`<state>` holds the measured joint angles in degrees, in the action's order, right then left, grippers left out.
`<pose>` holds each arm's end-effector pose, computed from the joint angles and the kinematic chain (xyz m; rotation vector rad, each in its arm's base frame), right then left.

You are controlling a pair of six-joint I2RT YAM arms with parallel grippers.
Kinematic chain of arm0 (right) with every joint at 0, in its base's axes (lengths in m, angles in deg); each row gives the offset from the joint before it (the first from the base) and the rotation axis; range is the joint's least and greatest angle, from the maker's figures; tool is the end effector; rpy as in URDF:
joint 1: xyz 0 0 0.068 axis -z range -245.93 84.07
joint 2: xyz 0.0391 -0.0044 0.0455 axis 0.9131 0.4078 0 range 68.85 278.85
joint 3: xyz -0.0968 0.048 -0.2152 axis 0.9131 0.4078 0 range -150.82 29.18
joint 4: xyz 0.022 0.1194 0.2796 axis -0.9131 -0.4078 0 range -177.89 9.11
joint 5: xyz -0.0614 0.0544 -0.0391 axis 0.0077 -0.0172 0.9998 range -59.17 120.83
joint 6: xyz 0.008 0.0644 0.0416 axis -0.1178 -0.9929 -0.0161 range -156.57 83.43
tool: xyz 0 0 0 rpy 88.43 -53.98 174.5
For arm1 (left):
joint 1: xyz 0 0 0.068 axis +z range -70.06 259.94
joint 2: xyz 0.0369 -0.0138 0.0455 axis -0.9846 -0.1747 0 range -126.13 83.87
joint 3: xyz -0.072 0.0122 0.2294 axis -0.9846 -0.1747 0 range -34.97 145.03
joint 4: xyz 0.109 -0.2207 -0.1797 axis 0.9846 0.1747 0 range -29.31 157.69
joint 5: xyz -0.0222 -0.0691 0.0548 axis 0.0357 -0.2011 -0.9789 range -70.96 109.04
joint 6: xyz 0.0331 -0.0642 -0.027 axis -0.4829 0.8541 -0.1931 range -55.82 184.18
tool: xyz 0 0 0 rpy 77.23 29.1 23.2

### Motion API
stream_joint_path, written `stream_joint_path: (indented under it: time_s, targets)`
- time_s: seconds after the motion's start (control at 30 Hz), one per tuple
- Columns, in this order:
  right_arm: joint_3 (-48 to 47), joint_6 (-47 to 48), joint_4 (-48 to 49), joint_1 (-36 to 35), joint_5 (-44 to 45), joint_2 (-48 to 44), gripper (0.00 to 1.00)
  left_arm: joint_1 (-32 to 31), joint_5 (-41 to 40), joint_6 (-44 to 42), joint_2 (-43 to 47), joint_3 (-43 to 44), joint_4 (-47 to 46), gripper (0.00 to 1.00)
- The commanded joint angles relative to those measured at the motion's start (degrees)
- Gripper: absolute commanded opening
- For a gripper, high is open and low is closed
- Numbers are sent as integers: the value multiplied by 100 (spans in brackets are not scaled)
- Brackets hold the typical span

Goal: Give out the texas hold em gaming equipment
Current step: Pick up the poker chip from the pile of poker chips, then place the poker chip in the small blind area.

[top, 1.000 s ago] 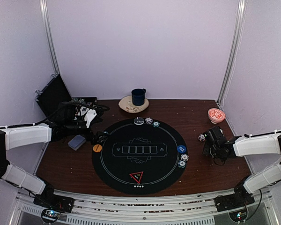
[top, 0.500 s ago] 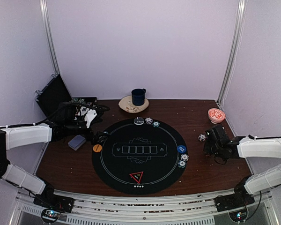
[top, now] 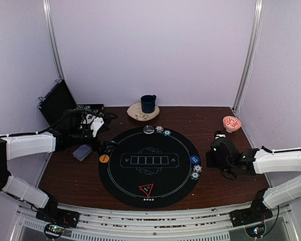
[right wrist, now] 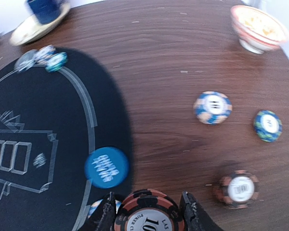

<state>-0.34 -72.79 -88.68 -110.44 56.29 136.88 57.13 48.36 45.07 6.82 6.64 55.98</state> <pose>0.2270 0.1836 0.0971 0.0414 2.2895 0.1998 0.3128 -0.1664 0.1516 1.0230 1.8139 -0.5762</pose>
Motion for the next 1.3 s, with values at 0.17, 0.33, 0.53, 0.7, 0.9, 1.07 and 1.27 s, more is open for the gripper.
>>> stream_joint_path:
  time_s: [0.17,0.33,0.53,0.7,0.9,1.07,1.27]
  targets:
    - [-638,550,742,-1240,-391,966,31,33,-67,57,-62,-38,-351,98]
    - [-895,533,759,-1526,-378,1481,30,33,-61,63,-59,-34,-346,98]
    - [-903,688,815,-1606,-589,1538,30,34,-59,66,-47,-38,-354,98]
    - [-891,958,728,-1795,-754,1512,30,38,-52,48,-23,-42,-335,98]
    - [-845,922,560,-2045,-867,1397,31,36,-71,37,1,-38,-304,98]
    - [-574,510,450,-2107,-710,1267,32,39,-69,48,-15,-30,-307,98]
    - [-167,28,429,-2114,-724,1038,32,31,-77,56,-94,-12,-311,98]
